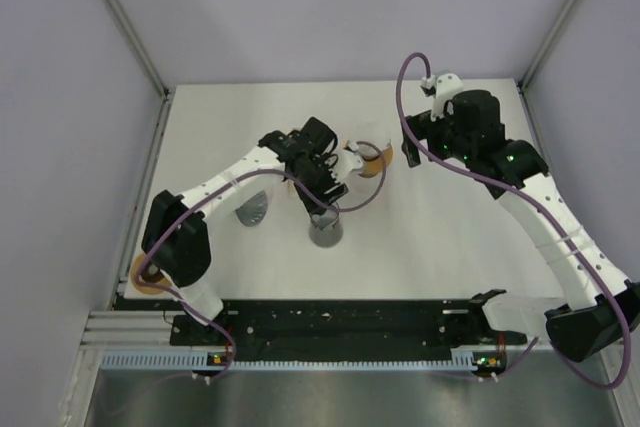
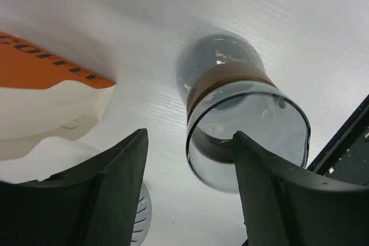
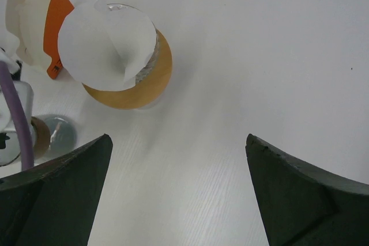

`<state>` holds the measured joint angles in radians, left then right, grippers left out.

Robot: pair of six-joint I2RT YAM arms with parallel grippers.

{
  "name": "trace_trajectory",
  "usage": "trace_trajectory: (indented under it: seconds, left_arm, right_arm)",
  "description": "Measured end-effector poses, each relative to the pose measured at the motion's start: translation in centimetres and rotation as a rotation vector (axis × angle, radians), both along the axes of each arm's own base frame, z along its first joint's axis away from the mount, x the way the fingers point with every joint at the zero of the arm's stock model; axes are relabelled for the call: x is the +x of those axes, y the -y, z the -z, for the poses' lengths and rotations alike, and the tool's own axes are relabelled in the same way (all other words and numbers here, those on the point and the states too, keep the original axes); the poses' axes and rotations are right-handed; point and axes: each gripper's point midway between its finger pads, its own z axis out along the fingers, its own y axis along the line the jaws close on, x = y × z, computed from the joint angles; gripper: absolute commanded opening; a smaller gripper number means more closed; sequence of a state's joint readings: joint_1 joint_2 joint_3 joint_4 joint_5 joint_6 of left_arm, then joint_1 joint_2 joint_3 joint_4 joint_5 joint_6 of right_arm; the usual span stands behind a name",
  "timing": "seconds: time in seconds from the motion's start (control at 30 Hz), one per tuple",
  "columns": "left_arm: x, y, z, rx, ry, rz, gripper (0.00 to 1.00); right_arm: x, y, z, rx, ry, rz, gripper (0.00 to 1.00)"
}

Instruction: Place the coffee filter in the dripper

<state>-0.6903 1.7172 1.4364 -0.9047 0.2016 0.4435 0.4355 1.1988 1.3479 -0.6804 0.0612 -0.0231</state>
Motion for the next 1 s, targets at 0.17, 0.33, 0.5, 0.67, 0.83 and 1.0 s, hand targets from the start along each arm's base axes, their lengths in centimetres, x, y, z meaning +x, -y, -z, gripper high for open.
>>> trace_trajectory:
  seconds: [0.17,0.33,0.5,0.67,0.83,1.0]
  left_arm:
    - [2.4,-1.8,-5.3,-0.091,0.059,-0.102,0.73]
    - [4.7,-8.7,-11.6,-0.187,0.179,-0.305,0.74]
    - [5.6,-19.7,-13.4,-0.16,0.253,-0.618,0.72]
    - [2.0,-31.3,-9.4,-0.006,0.204,-0.935,0.47]
    - [-4.5,-40.9,-4.0,0.12,0.039,-1.226,0.4]
    - [-9.4,-43.7,0.6,0.164,-0.08,-1.334,0.44]
  right_arm:
    - [0.0,-0.1,0.1,-0.001,-0.001,-0.006,0.99]
    - [-0.3,0.0,0.9,-0.006,-0.017,-0.011,0.99]
    - [-0.5,-0.1,1.0,-0.006,-0.021,-0.021,0.99]
    - [-0.8,-0.2,0.7,0.005,-0.009,-0.035,0.99]
    - [-1.1,-0.4,1.0,0.009,-0.017,-0.047,0.99]
    - [-1.2,-0.7,1.0,0.018,-0.02,-0.063,0.99]
